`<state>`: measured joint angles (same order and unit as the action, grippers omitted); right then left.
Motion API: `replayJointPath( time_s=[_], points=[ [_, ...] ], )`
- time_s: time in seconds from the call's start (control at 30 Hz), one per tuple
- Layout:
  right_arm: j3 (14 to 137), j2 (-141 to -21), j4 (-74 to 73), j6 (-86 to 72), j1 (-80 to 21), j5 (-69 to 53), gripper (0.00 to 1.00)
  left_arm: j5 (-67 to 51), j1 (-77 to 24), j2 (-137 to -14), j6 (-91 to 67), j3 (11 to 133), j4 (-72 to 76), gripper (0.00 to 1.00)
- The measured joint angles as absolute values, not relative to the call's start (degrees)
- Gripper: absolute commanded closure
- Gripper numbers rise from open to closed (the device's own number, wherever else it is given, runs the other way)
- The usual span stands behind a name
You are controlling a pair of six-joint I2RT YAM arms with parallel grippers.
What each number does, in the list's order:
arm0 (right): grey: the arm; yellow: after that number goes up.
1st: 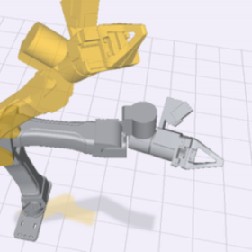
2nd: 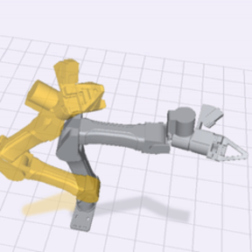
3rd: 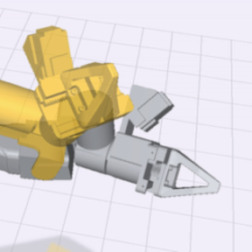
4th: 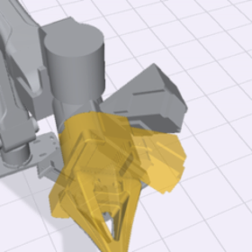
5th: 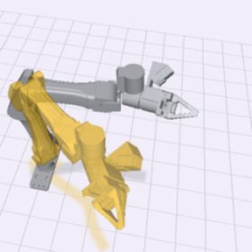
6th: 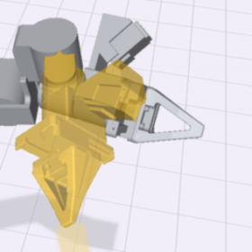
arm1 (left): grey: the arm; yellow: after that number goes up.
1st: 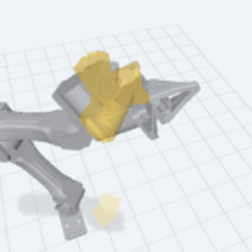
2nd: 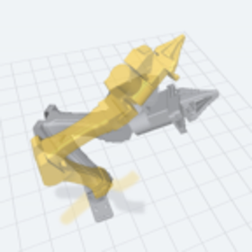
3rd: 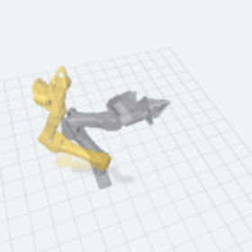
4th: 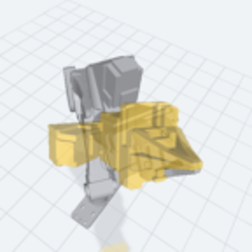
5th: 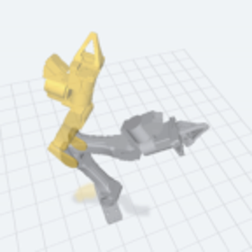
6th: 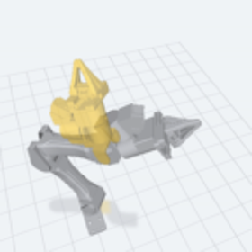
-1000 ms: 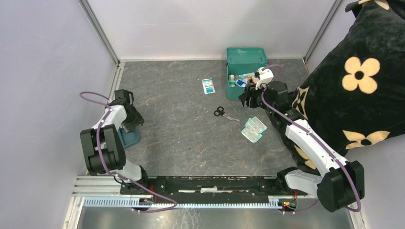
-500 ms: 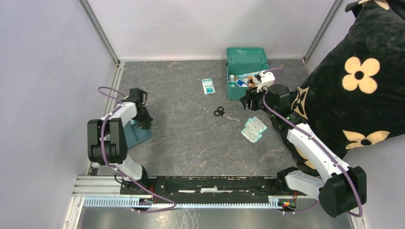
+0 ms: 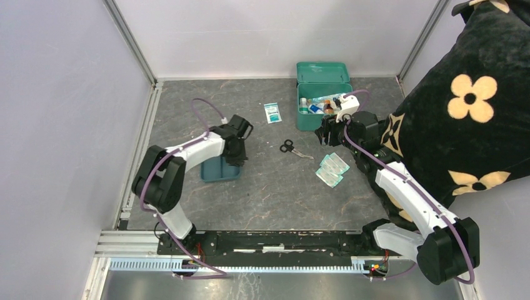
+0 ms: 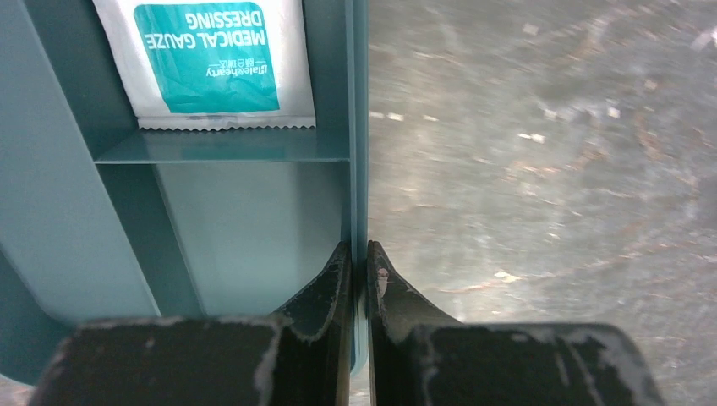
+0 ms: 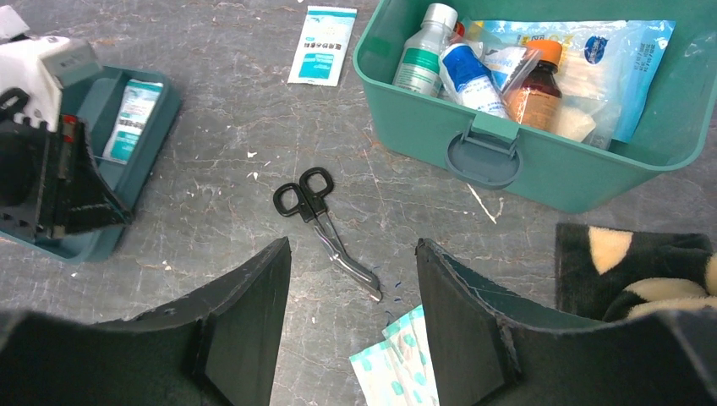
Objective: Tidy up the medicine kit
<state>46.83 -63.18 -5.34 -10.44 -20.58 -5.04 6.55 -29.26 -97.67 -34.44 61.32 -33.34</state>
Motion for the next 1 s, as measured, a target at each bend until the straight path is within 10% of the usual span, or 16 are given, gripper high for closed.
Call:
replayJointPath(
  time_s=[0.57,1.0],
  points=[
    [44.6,-63.4,-7.5,-10.0,-20.6,-4.7,0.37,9.0,-39.7,-104.7,-41.6,70.0,-31.3,0.51],
    [37.3,-63.1,-9.1,-11.1,-20.5,-1.6,0.36,13.9,-39.0,-90.6,-37.4,70.6,-33.7,0.46]
  ],
)
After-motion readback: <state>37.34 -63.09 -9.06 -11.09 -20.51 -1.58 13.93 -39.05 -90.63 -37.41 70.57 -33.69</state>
